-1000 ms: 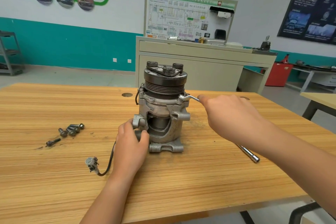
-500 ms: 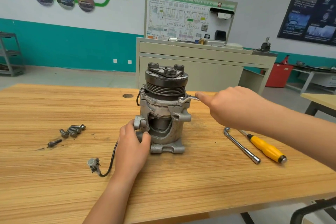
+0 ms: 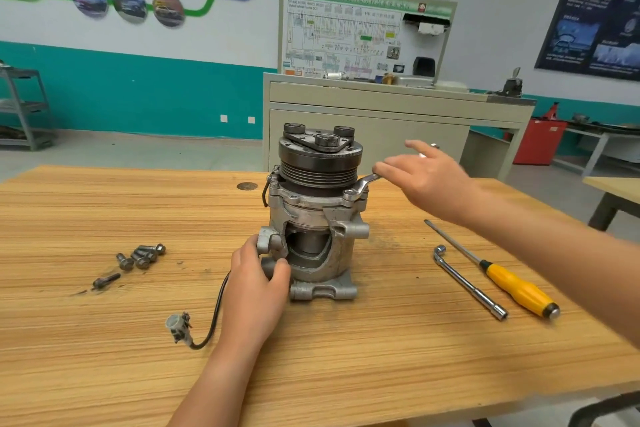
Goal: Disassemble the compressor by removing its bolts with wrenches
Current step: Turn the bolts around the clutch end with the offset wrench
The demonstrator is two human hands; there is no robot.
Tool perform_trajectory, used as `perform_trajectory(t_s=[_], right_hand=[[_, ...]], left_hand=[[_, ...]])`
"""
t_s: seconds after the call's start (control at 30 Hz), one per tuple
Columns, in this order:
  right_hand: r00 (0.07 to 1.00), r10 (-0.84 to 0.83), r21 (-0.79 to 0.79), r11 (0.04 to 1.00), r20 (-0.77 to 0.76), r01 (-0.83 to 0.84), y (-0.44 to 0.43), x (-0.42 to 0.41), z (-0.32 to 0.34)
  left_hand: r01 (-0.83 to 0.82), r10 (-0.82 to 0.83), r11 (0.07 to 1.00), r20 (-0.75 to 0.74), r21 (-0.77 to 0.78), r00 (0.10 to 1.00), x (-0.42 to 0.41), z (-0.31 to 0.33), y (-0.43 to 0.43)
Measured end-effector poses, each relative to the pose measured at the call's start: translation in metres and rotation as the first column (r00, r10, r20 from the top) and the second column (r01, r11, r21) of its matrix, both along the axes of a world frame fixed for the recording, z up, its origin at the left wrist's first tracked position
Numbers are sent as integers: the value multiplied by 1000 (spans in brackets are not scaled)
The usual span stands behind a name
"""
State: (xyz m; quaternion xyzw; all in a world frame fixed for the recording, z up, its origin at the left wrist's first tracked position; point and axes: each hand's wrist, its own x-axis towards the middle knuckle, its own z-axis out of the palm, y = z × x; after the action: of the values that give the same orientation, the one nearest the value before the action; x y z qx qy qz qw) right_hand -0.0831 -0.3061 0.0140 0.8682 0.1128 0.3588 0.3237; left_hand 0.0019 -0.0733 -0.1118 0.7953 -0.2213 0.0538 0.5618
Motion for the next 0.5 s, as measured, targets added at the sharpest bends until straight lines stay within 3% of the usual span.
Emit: perform_trajectory(t_s=[0.2,0.27,0.33,0.4,0.5], right_hand=[[984,-5,255,966,179,-42,12,14,-29],[962,-18,433,895,274,-106,19,5,-29],[949,-25,632,751,313,-189,32,-11,-24],[961,-24,698,693,276,-183,44,-30,-20],[987,-155,619,779,28,105,57,-53,-17]], left_hand=[[24,-25,999,-46,-38,999,-2,1,1],[25,-28,999,-54,-40,998,-2,1,2],[24,-27,999,-59,-39,998,-3,2,1],[24,-26,999,-64,-40,998,-3,2,1],[21,-23,999,-64,-40,998,-3,1,1]])
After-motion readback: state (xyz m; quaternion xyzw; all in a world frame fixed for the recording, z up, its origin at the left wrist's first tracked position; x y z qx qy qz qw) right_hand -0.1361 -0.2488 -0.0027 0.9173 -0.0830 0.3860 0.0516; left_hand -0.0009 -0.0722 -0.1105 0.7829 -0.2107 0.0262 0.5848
